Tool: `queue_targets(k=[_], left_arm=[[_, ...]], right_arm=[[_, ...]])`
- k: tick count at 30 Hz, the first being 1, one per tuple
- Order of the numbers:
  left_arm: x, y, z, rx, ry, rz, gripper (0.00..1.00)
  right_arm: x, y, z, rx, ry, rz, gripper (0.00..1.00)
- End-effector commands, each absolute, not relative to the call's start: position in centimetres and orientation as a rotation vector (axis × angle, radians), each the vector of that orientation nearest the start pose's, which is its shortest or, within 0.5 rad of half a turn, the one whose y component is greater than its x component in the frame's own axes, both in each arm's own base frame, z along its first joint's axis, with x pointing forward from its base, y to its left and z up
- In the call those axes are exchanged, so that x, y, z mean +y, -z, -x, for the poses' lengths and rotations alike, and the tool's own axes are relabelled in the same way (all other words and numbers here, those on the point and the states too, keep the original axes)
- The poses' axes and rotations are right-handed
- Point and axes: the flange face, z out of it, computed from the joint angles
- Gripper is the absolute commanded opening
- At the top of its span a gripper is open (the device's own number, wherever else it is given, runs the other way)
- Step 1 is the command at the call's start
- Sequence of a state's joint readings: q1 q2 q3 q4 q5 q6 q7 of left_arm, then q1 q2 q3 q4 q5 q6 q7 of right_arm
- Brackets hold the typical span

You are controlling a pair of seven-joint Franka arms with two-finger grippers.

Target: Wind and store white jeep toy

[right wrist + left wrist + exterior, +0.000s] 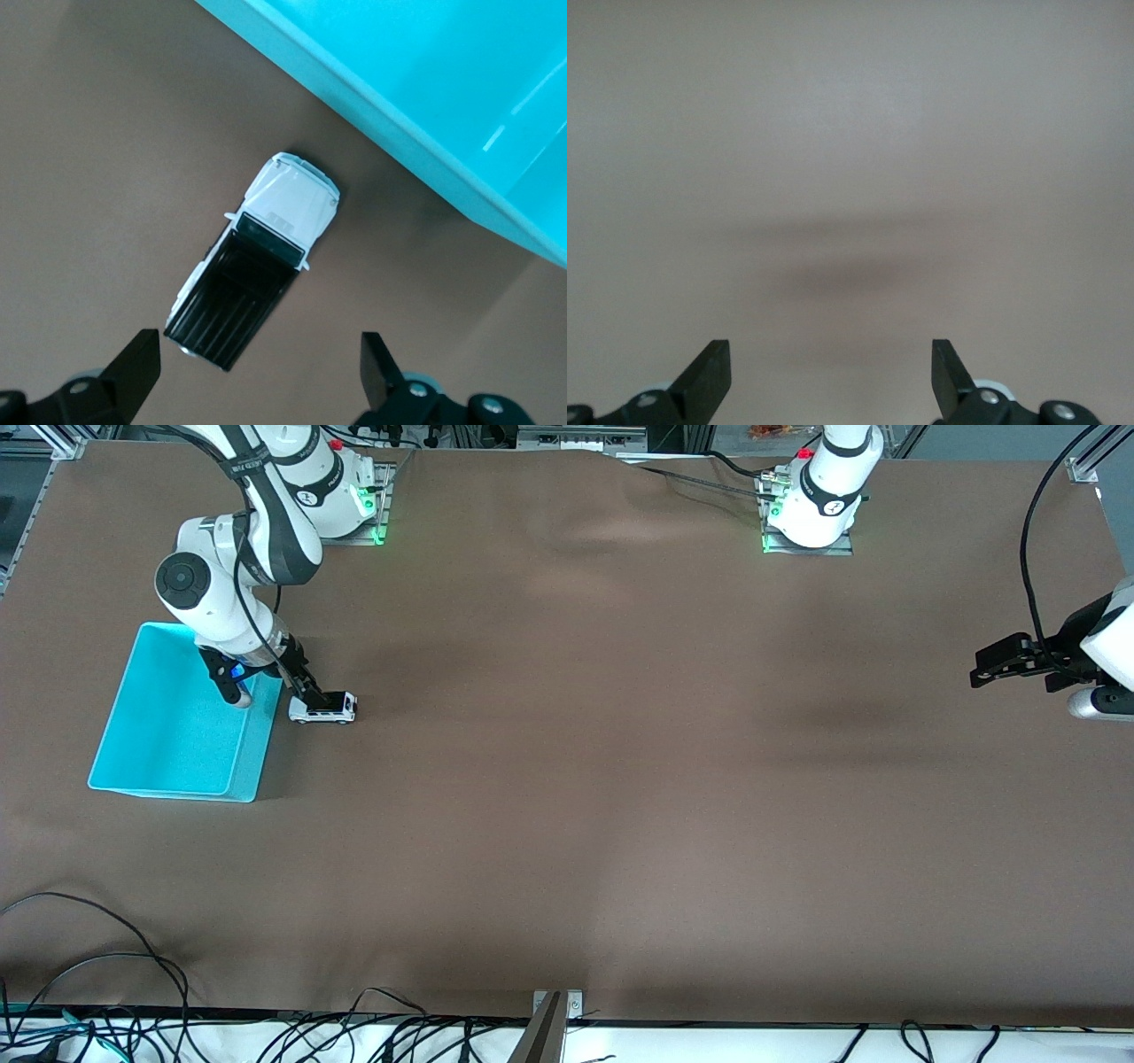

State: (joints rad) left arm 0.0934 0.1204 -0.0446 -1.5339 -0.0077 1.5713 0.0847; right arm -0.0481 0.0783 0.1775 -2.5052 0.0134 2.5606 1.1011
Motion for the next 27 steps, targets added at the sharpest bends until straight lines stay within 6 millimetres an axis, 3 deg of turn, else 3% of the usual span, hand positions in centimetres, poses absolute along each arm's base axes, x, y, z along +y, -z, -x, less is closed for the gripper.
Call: queue_targets(k=[1, 27], left_arm=[[3.0, -57.6, -58.3, 0.078, -0.133, 3.135, 1.0], [3.0, -57.5, -58.3, 0.078, -0.135, 3.135, 1.0]], right_arm=[[6.1, -23.5, -46.3, 1.517, -0.027, 2.724, 1.0], [6.3, -21.0, -47.1, 1.664, 0.014, 2.592, 1.0]])
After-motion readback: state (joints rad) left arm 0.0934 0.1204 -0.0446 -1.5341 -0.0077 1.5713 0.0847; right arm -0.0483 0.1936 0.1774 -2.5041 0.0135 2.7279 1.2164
